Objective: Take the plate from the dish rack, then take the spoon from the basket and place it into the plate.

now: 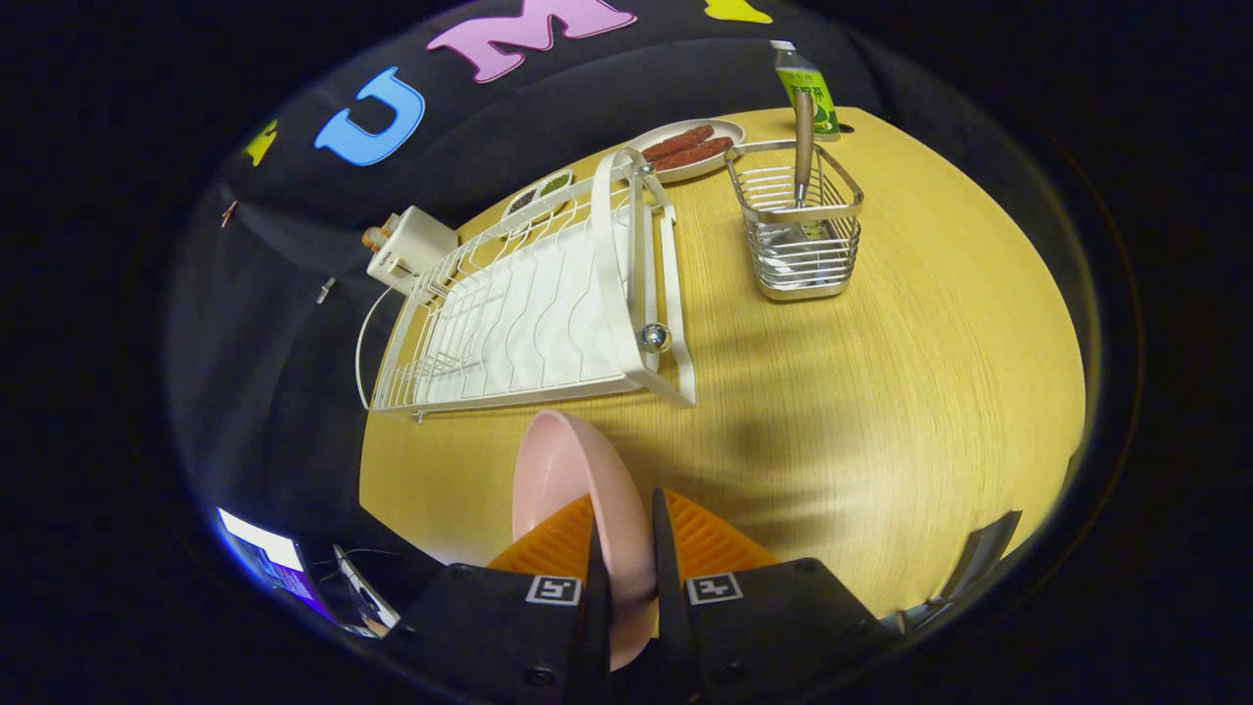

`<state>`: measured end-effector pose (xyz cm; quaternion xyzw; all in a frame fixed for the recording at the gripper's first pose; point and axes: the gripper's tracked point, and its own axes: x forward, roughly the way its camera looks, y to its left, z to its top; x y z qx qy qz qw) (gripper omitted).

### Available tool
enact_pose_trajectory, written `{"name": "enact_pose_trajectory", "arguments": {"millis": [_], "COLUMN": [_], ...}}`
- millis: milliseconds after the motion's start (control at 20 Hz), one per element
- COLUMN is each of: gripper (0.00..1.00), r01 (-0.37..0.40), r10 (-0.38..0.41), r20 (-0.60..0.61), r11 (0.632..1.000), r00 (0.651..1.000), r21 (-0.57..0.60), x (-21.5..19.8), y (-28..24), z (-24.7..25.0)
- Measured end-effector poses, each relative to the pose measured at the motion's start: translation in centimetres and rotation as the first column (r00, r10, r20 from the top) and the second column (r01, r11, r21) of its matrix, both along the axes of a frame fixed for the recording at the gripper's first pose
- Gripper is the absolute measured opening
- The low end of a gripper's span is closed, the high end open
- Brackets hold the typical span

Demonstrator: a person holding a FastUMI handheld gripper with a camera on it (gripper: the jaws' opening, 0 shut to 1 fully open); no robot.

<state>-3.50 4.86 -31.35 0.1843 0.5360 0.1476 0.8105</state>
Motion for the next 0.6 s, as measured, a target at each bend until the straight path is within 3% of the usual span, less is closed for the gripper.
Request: {"name": "enact_pose_trajectory", "arguments": {"millis": [350, 400, 450, 500, 600], "gripper": [0.45, 0.63, 0.75, 0.94, 0.99], "r01": [0.011, 0.019, 0.023, 0.027, 0.035], "r10": [-0.011, -0.019, -0.023, -0.023, -0.016], "r20": [0.040, 0.071, 0.104, 0.144, 0.243], "r11": [1.000, 1.000, 1.000, 0.999, 0.997], "r00": [0.999, 0.997, 0.994, 0.989, 0.970], "r21": [0.000, 0.008, 0.002, -0.024, -0.074], "x": [1.4, 1.9, 2.1, 2.6, 4.0], "y": [-3.3, -3.8, -4.6, -5.7, -8.2], "z": [-1.0, -0.4, 0.3, 0.8, 2.8]}}
